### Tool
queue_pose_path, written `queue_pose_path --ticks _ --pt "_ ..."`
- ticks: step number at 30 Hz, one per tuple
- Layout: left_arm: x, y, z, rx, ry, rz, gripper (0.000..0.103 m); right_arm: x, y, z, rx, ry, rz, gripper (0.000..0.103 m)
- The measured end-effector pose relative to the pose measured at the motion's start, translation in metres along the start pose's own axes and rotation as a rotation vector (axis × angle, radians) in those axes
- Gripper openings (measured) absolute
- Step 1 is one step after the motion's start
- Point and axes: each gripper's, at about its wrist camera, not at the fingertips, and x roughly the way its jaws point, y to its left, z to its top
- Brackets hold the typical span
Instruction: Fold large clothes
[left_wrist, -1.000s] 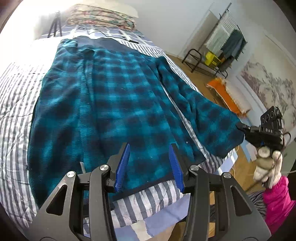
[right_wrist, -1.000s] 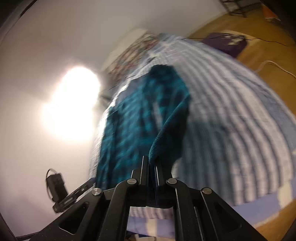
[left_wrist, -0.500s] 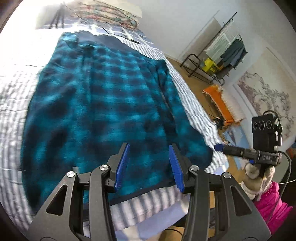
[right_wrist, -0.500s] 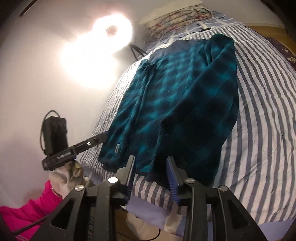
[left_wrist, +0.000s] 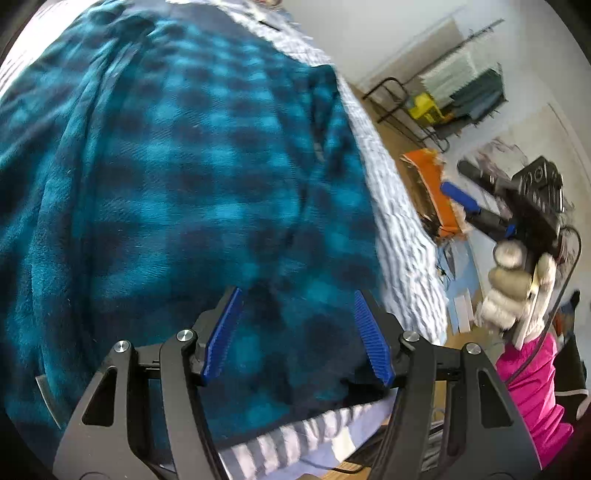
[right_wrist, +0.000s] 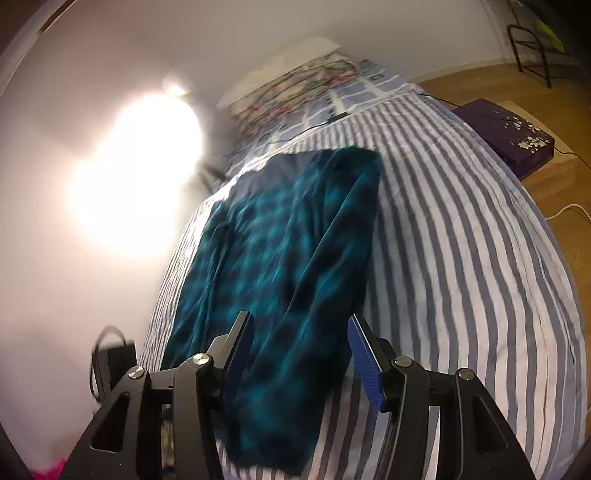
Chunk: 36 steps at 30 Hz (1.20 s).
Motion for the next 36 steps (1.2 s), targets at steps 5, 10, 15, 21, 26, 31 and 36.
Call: queue_pose_path --ticks 5,10,15,21,26,31,36 --pt "0.016 0.009 -0.006 -0.011 0.075 -0.020 0.059 0.044 -0.008 0.044 0.026 0.009 -0.052 0.057" --pt "0.023 -0.004 -0.019 0.042 0.095 -0.095 0.006 0.095 -0.007 0.088 0.018 0.037 -0.154 0.057" --pt "0.012 -0.022 -0.025 0.090 0.073 -0.130 0.003 0.136 -0.021 0.120 0.047 0.054 -0.246 0.056" --pt "-0.005 -0.034 -0.030 0.152 0.034 -0.125 0.002 0.172 -0.045 0.135 0.142 0.077 -0.265 0.019" --pt "-0.013 -0.044 -0.037 0.192 0.016 -0.130 0.002 0.176 -0.031 0.142 0.079 0.078 -0.321 0.003" --pt "-0.019 -0.043 -0.044 0.201 -0.012 -0.132 0.002 0.150 -0.011 0.147 0.058 0.013 -0.311 0.002" --pt "-0.025 -0.030 -0.050 0.155 -0.034 -0.141 0.002 0.142 0.036 0.156 -0.034 -0.022 -0.300 0.002"
